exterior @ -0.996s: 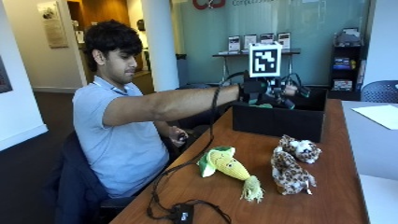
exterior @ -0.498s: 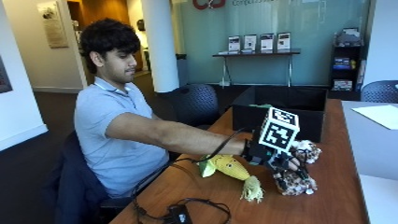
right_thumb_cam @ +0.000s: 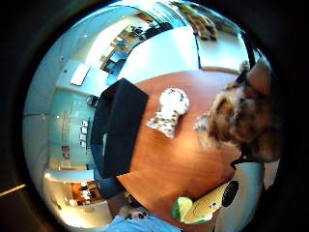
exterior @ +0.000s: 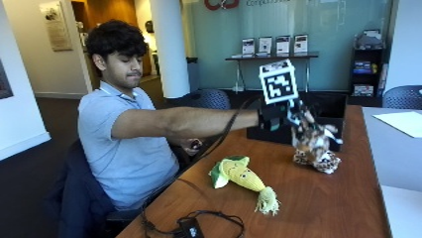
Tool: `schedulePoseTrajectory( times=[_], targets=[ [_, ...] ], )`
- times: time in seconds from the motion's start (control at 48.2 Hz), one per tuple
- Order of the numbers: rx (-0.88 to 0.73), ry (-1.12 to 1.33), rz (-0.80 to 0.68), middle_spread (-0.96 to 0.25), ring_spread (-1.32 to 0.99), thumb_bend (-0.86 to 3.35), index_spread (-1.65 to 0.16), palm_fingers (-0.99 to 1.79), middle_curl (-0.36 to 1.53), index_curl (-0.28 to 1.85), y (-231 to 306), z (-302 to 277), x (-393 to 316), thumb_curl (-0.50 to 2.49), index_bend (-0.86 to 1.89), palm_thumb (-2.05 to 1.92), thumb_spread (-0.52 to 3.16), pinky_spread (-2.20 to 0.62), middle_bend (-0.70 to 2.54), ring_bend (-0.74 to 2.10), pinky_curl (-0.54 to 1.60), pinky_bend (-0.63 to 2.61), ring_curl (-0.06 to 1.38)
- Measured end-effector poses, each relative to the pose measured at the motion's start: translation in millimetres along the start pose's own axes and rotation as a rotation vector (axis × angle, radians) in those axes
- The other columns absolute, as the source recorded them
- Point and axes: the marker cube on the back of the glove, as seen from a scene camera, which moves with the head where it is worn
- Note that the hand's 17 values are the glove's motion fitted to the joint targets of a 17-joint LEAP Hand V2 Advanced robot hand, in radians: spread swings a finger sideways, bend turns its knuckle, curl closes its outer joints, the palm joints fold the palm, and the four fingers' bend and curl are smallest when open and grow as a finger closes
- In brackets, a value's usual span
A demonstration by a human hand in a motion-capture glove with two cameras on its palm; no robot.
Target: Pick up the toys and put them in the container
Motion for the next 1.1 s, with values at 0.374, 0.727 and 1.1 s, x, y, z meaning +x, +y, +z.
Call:
schedulePoseTrajectory(
  times=[0.374, 0.727, 1.1],
  targets=[
    [0.177, 0.000, -0.430, -0.02, -0.16, 0.49, -0.20, 0.88, 0.40, 0.42, -28.9, -90.8, -269.9, 0.58, 0.17, 0.88, 1.58, -0.38, 0.36, 0.61, 0.34, 0.99, 0.34],
    [-0.192, 0.133, -0.487, 0.00, -0.12, 0.45, -0.24, 0.01, 0.38, 0.42, -25.1, -24.6, -334.6, 0.45, 0.12, 0.59, 1.63, -0.31, 0.16, 0.36, 0.45, 1.17, 0.35],
    [-0.222, 0.154, -0.207, -0.01, -0.04, 0.11, -0.32, -0.15, 0.29, 0.35, -41.3, -3.6, -180.1, 0.29, 0.18, 0.04, 1.45, 0.02, 0.13, 0.16, 0.34, 1.07, 0.20]
  ],
)
